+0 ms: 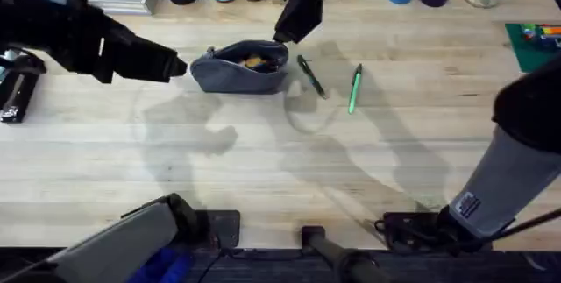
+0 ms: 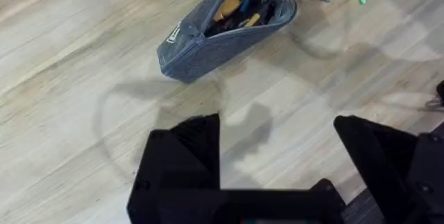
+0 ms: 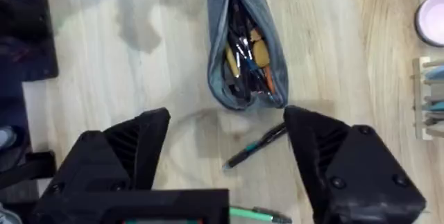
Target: Unzip the bag, pick up the pens from the table one at a time and place them inside, then zip the bag closed.
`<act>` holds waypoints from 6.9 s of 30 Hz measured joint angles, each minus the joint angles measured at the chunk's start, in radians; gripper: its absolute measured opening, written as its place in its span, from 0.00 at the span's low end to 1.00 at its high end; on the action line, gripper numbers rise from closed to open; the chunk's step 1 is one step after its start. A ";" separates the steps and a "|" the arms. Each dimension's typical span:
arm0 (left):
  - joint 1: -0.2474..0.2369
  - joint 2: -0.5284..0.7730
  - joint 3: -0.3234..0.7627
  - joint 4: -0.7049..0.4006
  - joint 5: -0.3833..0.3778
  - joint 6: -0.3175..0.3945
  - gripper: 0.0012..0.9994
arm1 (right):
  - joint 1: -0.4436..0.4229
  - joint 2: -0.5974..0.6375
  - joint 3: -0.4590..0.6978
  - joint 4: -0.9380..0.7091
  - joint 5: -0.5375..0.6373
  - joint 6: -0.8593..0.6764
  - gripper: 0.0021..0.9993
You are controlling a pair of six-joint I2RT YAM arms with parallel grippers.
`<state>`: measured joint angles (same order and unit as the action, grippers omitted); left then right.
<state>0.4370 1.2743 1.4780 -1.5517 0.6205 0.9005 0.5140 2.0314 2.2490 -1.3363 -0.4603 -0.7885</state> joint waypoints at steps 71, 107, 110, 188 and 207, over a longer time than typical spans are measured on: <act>0.000 0.000 0.000 -0.001 0.000 0.000 1.00 | -0.311 -0.290 -0.406 -0.110 0.341 1.224 1.00; 0.000 0.000 0.000 -0.001 0.000 0.000 1.00 | -0.240 -0.200 -0.859 0.322 0.385 1.431 0.95; 0.000 0.000 0.000 0.000 0.000 0.000 1.00 | -0.239 -0.174 -0.859 0.326 0.398 1.436 0.95; 0.000 0.000 0.000 -0.001 -0.006 0.000 1.00 | -0.198 -0.083 -0.327 0.099 0.528 1.079 0.03; 0.000 0.000 0.000 0.000 -0.008 0.000 1.00 | -0.198 -0.083 -0.154 0.098 0.491 0.636 0.03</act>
<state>0.4370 1.2743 1.4780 -1.5517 0.6125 0.9001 0.3161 1.9480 2.0952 -1.2387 0.0304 -0.1530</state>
